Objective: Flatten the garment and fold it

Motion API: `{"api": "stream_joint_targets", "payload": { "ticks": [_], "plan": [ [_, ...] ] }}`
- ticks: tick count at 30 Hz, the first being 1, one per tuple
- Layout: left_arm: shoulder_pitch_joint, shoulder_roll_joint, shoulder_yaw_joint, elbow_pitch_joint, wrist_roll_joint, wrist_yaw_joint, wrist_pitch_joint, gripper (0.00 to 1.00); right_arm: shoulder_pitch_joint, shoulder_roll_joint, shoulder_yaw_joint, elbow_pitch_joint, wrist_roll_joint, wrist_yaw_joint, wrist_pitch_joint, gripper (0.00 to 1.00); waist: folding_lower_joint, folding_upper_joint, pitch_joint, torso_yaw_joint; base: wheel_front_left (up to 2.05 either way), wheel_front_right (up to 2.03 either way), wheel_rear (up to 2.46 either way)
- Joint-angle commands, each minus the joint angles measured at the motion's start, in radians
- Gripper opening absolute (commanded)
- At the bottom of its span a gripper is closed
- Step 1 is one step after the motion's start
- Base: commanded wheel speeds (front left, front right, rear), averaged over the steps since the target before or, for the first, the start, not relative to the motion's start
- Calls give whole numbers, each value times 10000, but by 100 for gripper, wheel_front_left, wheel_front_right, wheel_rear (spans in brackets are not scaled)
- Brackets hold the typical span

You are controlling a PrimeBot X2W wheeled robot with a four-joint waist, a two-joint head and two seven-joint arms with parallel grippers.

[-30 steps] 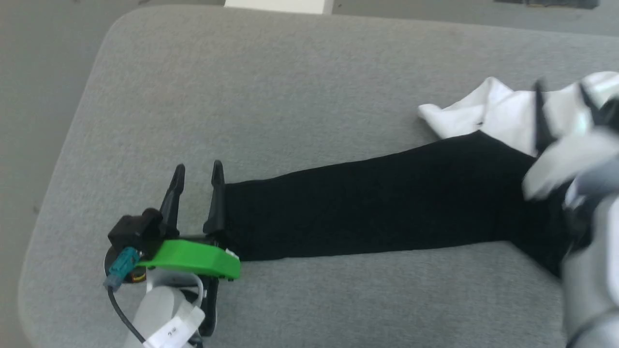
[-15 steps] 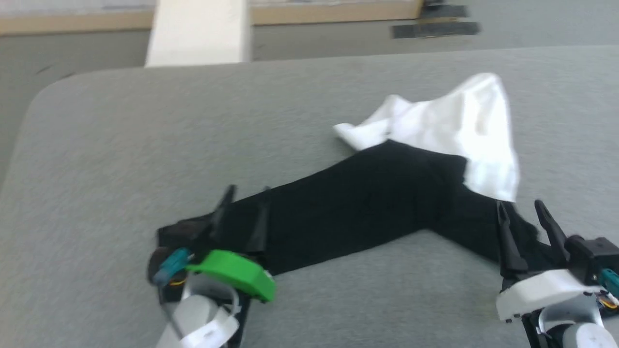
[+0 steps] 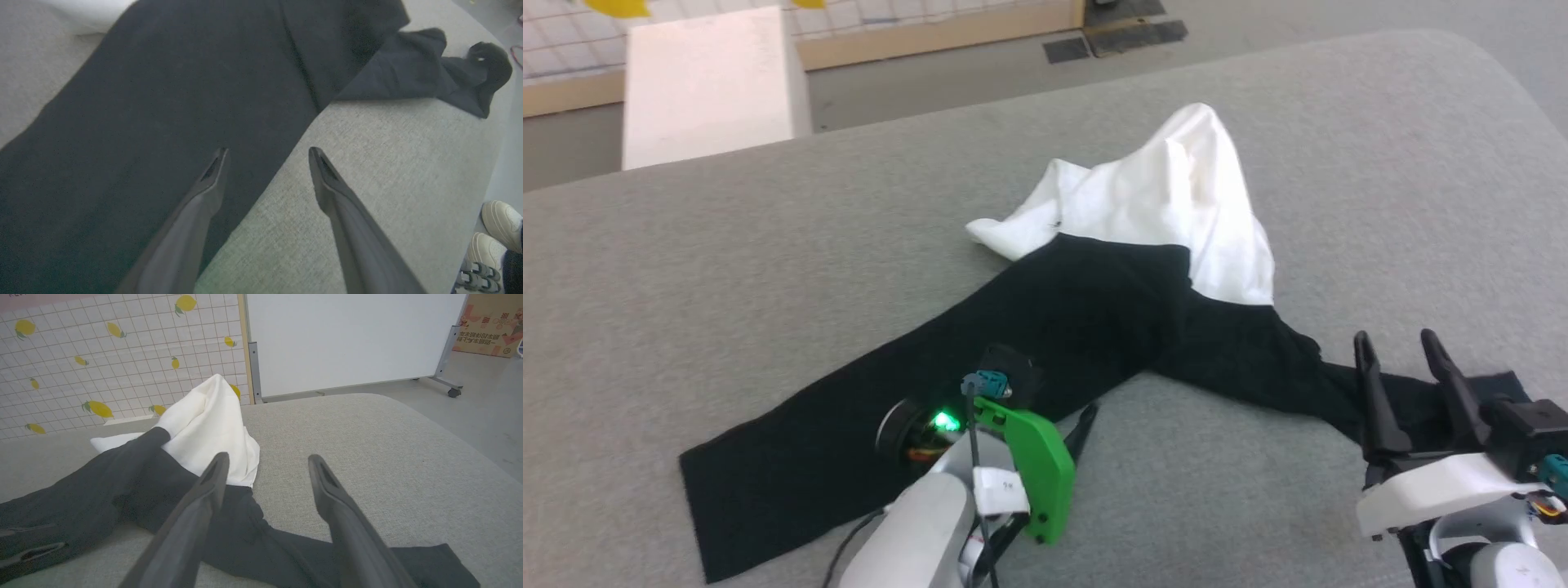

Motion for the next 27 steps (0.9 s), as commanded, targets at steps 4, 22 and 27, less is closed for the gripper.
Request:
{"api": "stream_joint_targets", "payload": {
  "ticks": [4, 22, 27],
  "plan": [
    [-306, 350, -32, 601, 276, 398, 988, 100, -248, 21, 227, 108, 223, -15, -224, 100, 1, -1, 311, -375, 0, 0, 0],
    [1285, 1174, 3100, -1395, -1145, 2500, -917, 0, -191, 22, -214, 86, 166, -15, -172, 100, 1, -1, -43, 649, 0, 0, 0],
    [2183, 1641, 4275, -2564, -1429, 3166, -1470, 0, -144, 22, -339, -58, 96, -15, 63, 100, 1, -1, -155, 1283, 0, 0, 0]
  ]
}}
